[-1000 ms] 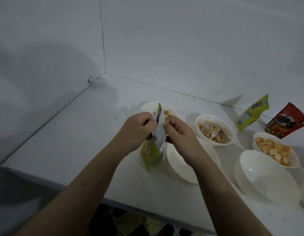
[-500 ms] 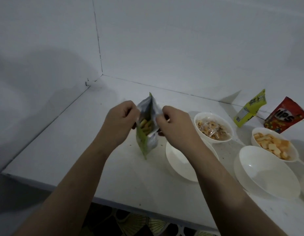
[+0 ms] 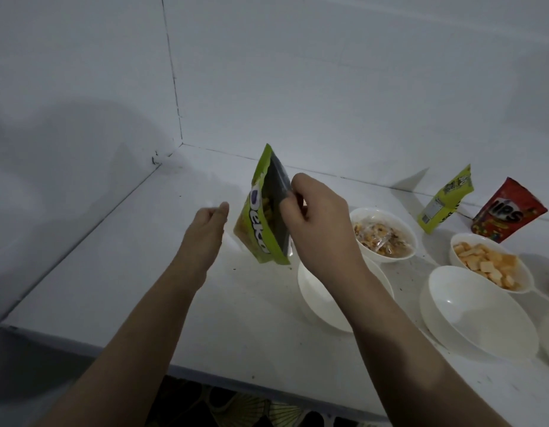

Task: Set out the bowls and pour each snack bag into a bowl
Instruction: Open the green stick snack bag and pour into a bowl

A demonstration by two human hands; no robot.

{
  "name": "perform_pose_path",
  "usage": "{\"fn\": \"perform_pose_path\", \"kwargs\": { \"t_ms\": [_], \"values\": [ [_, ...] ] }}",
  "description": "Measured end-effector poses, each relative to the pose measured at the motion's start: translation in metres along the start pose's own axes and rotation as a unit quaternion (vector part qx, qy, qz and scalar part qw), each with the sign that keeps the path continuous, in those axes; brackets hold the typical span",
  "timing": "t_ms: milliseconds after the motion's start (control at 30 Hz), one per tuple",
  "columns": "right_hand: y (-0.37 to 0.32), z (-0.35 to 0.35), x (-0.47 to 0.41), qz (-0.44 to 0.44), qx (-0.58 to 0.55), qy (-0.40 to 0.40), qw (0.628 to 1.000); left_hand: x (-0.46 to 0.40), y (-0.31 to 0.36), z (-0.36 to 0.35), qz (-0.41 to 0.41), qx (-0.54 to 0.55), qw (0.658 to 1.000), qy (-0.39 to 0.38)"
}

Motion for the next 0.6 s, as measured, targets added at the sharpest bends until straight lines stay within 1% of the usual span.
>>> {"fn": "perform_pose_path", "kwargs": {
  "t_ms": [67, 133, 233, 367, 467, 500, 600],
  "values": [
    [-0.006, -0.001, 0.002, 0.014, 0.007, -0.02, 1.0, -0.011, -0.025, -0.01, 0.109, 0.036, 0.99, -0.078],
    [-0.008, -0.005, 0.005, 0.018, 0.003, -0.039, 0.999, -0.018, -0.042, -0.018, 0.156, 0.095, 0.975, -0.126],
    [-0.008, -0.009, 0.01, 0.012, -0.009, -0.056, 0.998, -0.025, -0.05, -0.022, 0.166, 0.186, 0.957, -0.151],
    [-0.006, -0.004, 0.015, -0.015, -0.005, -0.06, 0.998, -0.028, -0.048, -0.025, 0.165, 0.274, 0.936, -0.149],
    [-0.004, -0.006, 0.02, -0.037, 0.02, -0.124, 0.991, -0.031, -0.05, -0.03, 0.165, 0.306, 0.926, -0.145],
    [-0.002, -0.006, 0.022, -0.042, 0.021, -0.131, 0.99, -0.032, -0.051, -0.031, 0.163, 0.311, 0.925, -0.144],
    [0.012, 0.006, 0.022, -0.065, 0.016, -0.095, 0.993, -0.033, -0.044, -0.036, 0.14, 0.329, 0.919, -0.168]
  ]
}}
Point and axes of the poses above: each hand's wrist, its own x-axis away from the middle knuckle, its own z-axis out of the back of the hand, y = z × x, the point moved 5 cm from there along -x, towards the middle knuckle, and after that the axes turned 13 degrees about z, right-handed, at the moved point
